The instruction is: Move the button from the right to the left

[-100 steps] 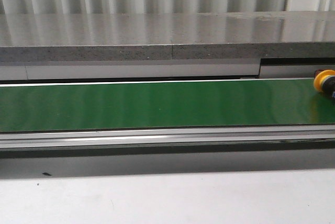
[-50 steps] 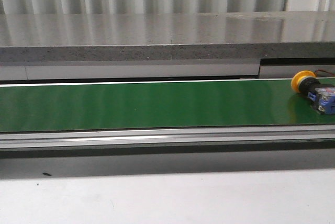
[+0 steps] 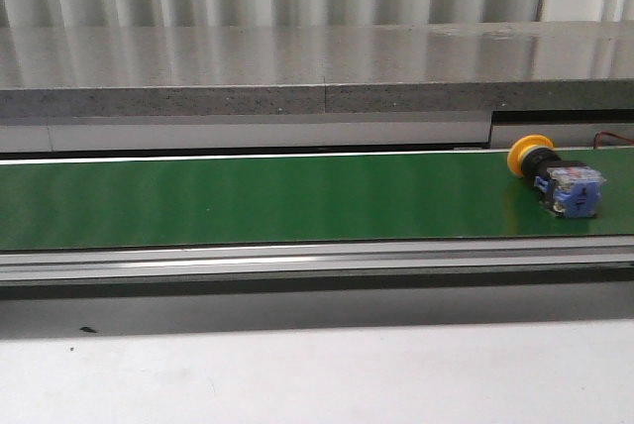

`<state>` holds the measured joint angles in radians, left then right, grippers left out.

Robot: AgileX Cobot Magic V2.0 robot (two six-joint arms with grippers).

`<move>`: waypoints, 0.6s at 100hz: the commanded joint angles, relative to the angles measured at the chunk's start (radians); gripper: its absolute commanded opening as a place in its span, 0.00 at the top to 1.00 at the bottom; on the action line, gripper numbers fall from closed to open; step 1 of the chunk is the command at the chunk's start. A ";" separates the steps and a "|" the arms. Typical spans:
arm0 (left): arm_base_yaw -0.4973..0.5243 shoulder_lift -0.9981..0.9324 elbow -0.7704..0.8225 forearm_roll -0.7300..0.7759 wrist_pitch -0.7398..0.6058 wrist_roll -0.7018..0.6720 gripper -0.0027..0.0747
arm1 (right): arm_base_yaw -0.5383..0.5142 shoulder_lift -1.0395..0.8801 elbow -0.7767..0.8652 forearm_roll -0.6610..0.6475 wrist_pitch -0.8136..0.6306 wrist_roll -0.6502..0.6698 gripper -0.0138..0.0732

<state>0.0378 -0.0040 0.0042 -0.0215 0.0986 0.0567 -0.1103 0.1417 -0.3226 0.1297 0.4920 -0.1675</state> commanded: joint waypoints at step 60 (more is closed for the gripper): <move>-0.007 0.009 -0.092 -0.003 -0.071 -0.009 0.99 | -0.002 -0.035 -0.005 0.007 -0.138 -0.010 0.92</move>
<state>0.0378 -0.0040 -0.0159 -0.0215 0.0583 0.0567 -0.1103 0.0948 -0.3007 0.1314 0.4410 -0.1675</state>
